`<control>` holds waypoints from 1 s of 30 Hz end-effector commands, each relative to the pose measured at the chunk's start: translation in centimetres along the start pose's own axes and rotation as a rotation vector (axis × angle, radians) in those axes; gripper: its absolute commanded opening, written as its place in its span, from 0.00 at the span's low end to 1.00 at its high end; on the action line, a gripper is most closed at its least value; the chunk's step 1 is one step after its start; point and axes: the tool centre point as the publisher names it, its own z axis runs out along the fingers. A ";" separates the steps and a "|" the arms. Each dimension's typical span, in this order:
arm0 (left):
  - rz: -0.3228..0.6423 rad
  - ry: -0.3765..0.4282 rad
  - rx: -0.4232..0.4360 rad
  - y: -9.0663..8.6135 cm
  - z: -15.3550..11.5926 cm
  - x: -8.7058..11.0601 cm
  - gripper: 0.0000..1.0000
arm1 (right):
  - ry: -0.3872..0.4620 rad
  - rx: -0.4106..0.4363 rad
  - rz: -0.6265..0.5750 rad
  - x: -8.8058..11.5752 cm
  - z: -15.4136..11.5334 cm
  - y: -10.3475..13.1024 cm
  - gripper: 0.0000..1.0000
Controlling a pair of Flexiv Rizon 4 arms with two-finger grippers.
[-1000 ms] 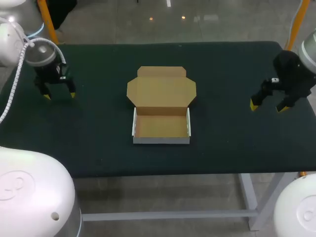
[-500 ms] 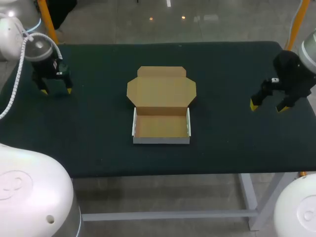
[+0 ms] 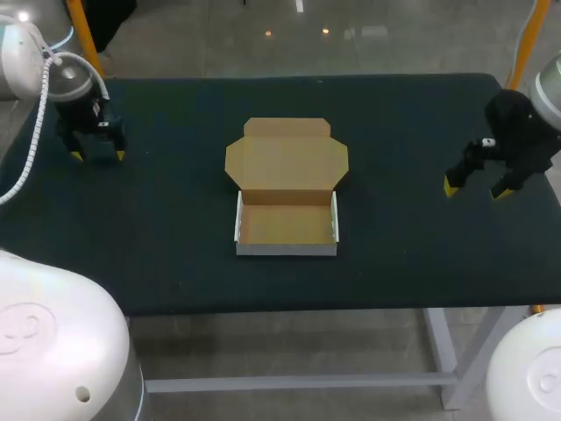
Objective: Assemble the packaging by folding the flat box into shape, placing the metal phone stand inside, and closing the box properly
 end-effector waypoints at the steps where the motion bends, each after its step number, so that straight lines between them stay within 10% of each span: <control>1: 0.005 0.002 -0.021 -1.0 0.1 -0.2 1.00 | -0.001 0.004 0.000 0.1 -0.2 0.0 1.00; 30: 0.046 0.004 -0.020 -4.3 0.8 -1.4 1.00 | -0.001 0.004 0.000 0.1 -0.2 0.0 1.00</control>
